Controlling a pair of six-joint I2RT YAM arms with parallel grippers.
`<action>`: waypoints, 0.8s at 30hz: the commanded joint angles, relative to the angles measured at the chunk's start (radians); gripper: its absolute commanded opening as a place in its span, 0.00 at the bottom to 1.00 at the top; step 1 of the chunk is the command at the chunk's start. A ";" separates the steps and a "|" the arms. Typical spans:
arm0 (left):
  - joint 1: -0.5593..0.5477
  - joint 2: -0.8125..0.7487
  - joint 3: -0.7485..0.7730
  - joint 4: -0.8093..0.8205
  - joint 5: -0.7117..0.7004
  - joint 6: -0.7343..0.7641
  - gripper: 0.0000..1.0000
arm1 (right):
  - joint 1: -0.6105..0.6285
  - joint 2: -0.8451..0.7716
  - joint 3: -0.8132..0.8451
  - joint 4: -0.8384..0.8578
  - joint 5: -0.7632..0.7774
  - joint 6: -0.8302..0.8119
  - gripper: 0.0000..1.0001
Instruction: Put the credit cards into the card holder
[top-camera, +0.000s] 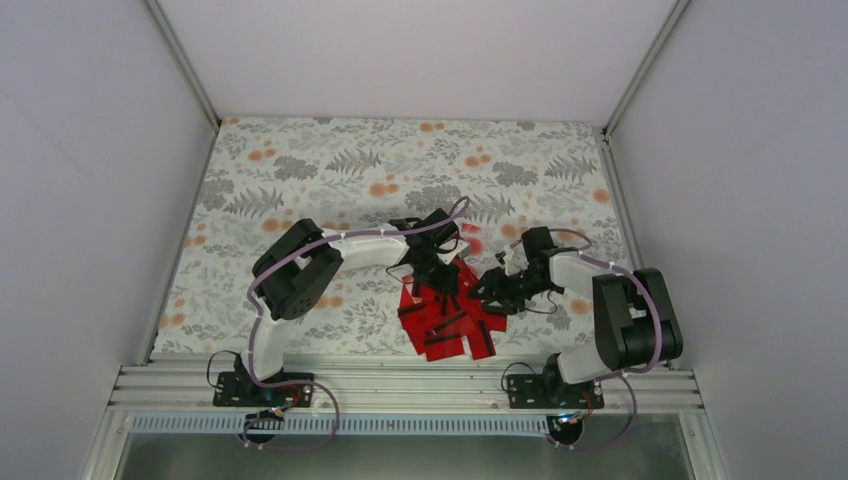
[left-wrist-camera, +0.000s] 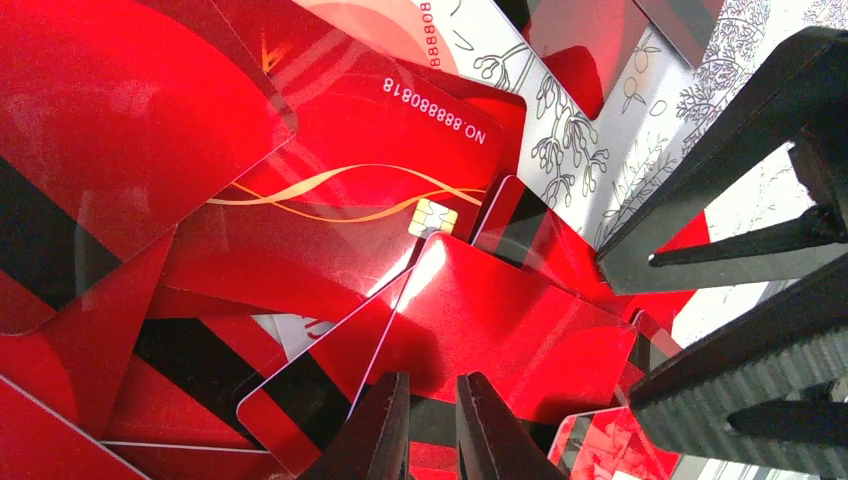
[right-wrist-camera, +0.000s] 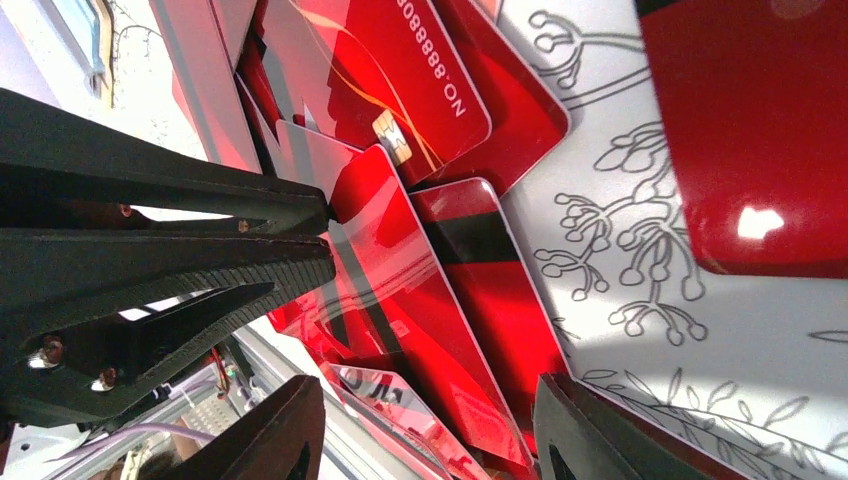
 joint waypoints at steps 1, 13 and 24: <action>-0.009 0.056 -0.037 -0.018 -0.066 -0.006 0.14 | 0.019 0.025 -0.017 0.019 -0.036 -0.015 0.54; -0.008 0.060 -0.053 -0.003 -0.064 -0.007 0.14 | 0.052 -0.038 -0.047 -0.029 0.005 0.024 0.52; -0.008 0.055 -0.064 0.003 -0.059 -0.003 0.14 | 0.067 -0.061 -0.083 0.033 -0.036 0.062 0.52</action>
